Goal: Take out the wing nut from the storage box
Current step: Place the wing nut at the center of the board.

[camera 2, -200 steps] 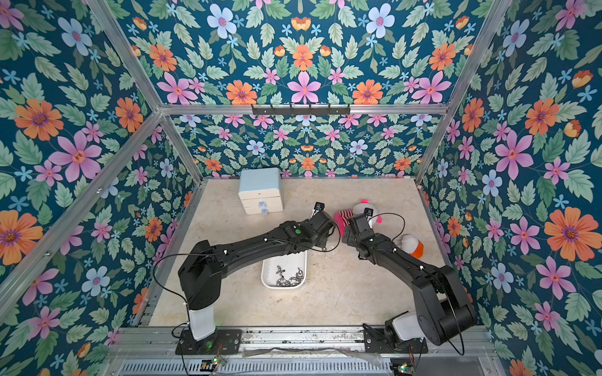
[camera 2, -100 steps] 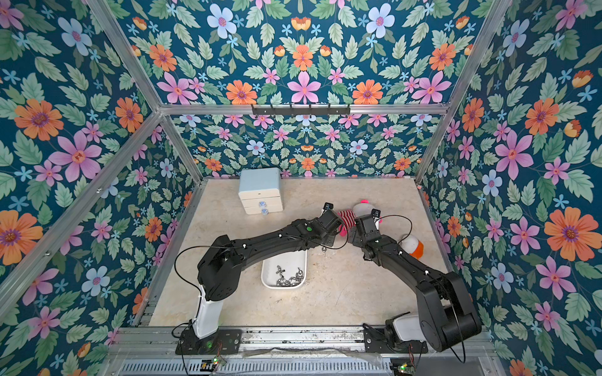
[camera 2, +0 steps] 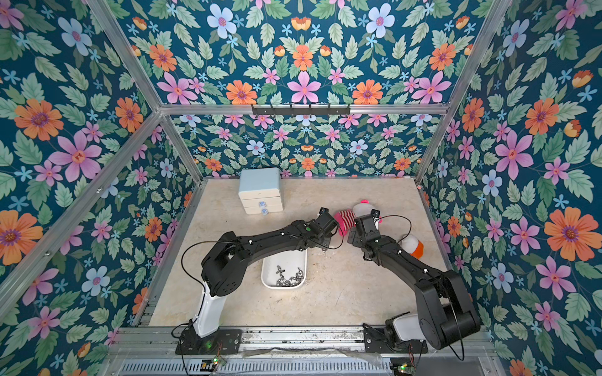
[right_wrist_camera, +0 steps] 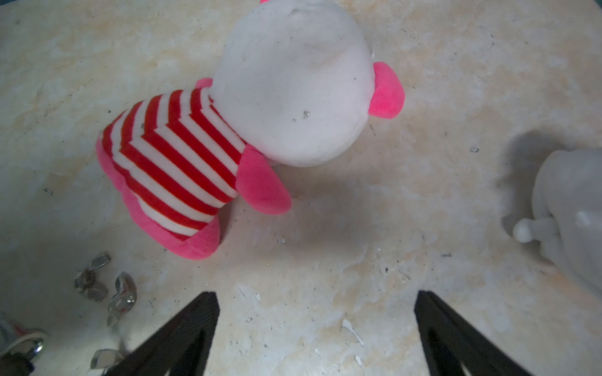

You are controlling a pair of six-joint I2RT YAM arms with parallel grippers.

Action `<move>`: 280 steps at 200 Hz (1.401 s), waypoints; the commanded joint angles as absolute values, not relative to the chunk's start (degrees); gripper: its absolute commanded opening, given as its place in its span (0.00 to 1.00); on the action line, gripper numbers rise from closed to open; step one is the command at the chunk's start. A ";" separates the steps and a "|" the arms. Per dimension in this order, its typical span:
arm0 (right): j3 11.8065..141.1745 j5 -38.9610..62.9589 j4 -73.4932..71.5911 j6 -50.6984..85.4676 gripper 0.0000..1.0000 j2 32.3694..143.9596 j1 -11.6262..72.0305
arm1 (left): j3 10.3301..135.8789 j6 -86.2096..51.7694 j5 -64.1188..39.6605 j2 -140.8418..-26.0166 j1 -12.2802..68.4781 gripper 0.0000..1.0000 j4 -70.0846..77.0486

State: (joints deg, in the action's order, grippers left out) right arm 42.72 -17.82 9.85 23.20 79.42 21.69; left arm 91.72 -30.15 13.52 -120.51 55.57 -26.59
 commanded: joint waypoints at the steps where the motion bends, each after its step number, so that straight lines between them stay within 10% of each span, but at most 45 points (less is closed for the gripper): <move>1: 42.98 -17.32 9.32 23.20 0.99 79.72 21.75 | 91.73 -30.72 11.99 -120.84 55.63 0.00 -26.02; 280: 42.43 -16.92 8.99 23.12 0.99 78.49 21.73 | 88.52 -33.77 11.34 -121.73 55.89 0.14 -28.38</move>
